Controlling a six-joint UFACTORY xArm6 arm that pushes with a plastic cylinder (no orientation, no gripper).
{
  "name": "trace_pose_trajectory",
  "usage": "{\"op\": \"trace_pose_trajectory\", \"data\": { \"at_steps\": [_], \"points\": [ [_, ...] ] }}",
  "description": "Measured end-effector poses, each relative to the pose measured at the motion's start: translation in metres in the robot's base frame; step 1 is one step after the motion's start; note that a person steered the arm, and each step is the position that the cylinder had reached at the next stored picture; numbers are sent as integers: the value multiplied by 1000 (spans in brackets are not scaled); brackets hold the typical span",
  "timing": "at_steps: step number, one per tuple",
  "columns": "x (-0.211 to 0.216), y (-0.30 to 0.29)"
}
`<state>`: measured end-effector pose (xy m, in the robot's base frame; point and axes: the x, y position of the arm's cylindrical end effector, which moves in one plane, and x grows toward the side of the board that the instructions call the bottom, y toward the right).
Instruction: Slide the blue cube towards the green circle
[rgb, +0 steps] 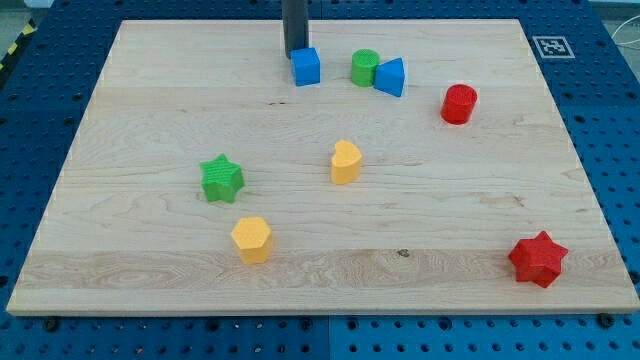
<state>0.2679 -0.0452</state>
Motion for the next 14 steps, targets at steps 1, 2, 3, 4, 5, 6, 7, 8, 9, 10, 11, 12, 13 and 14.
{"op": "trace_pose_trajectory", "data": {
  "at_steps": [1, 2, 3, 4, 5, 6, 7, 8, 9, 10, 11, 12, 13, 14],
  "points": [
    [0, -33],
    [2, -50],
    [30, -52],
    [45, -51],
    [49, -27],
    [48, -7],
    [48, -6],
    [37, -5],
    [26, -5],
    [26, -5],
    [26, 5],
    [26, 7],
    [26, 7],
    [17, 6]
  ]
}}
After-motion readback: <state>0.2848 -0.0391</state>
